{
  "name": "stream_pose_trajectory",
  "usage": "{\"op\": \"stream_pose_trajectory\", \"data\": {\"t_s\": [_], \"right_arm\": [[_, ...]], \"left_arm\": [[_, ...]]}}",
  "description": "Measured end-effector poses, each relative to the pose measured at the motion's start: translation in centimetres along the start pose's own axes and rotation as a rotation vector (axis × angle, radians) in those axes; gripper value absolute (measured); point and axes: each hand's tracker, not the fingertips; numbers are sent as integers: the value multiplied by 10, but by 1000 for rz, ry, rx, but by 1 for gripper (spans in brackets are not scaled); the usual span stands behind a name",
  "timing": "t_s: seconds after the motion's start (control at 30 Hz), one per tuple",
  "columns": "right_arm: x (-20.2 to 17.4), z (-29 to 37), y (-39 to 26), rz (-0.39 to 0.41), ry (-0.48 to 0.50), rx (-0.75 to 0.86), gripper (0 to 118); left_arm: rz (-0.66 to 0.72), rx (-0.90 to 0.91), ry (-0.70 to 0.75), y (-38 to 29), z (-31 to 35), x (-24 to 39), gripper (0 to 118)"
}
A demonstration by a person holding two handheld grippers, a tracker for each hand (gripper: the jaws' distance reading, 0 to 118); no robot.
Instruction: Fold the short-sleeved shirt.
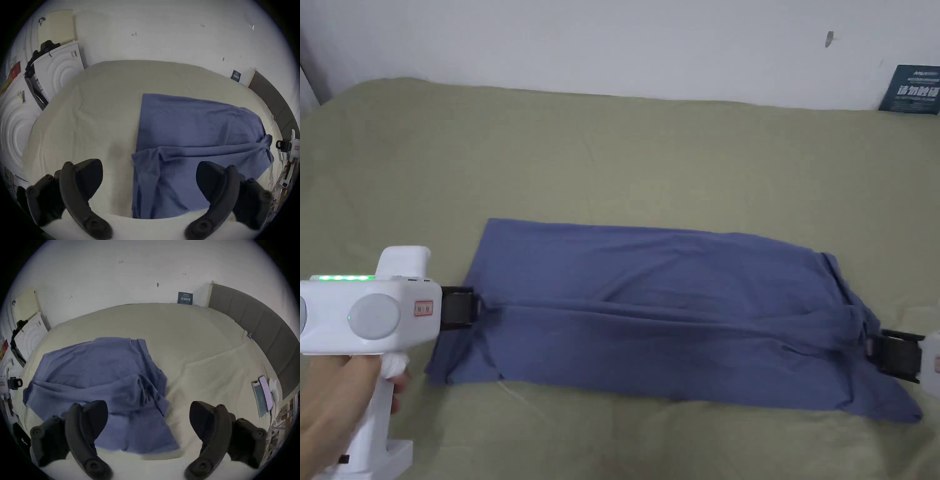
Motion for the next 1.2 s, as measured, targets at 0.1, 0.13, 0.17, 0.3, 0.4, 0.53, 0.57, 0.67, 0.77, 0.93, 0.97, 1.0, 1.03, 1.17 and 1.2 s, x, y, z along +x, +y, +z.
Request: {"op": "stream_pose_trajectory", "data": {"t_s": [0.1, 0.13, 0.17, 0.3, 0.4, 0.53, 0.57, 0.67, 0.77, 0.93, 0.97, 1.0, 1.03, 1.17, 1.2], "right_arm": [[7, 7, -14, 2, -26, 7, 0], [9, 6, -16, -8, 9, -29, 0], [10, 7, -20, -18, 10, -39, 0], [8, 9, -29, -16, -4, -40, 0], [6, 7, -32, -18, 9, -45, 0], [6, -5, -31, -11, 27, -60, 0], [6, -7, -29, -8, 31, -61, 0], [0, -9, -28, 1, 42, -58, 9], [-3, -21, -23, -1, 55, -115, 107], [-6, -48, -29, 12, 19, -157, 107], [-6, -52, -33, 22, 14, -180, 98], [-6, -50, -28, 26, 5, -184, 78], [-6, -48, -29, 23, -1, -180, 38], [-1, -29, -30, -32, 33, -148, 7], [-2, -23, -31, -20, 26, -131, 7]], "left_arm": [[20, -27, -16, -19, -3, -3, 0], [17, -62, -41, -23, -5, -4, 0], [23, -66, -42, -27, -9, -5, 0], [22, -110, -18, -36, -20, -3, 118], [10, -117, 29, -41, -29, 3, 111], [4, -166, 33, -38, -38, 7, 50], [0, -165, 18, -41, -34, 10, 37], [-45, -136, -7, -38, -22, 16, 17], [-35, -141, -10, -37, -34, 10, 10], [-24, -141, -9, -38, -33, 12, 10], [-12, -144, -13, -39, -34, 11, 10], [-12, -144, -13, -39, -34, 10, 10], [-15, -142, -12, -39, -32, 11, 10], [-38, -134, -8, -36, -24, 12, 10], [-41, -129, -6, -34, -20, 11, 10]]}}
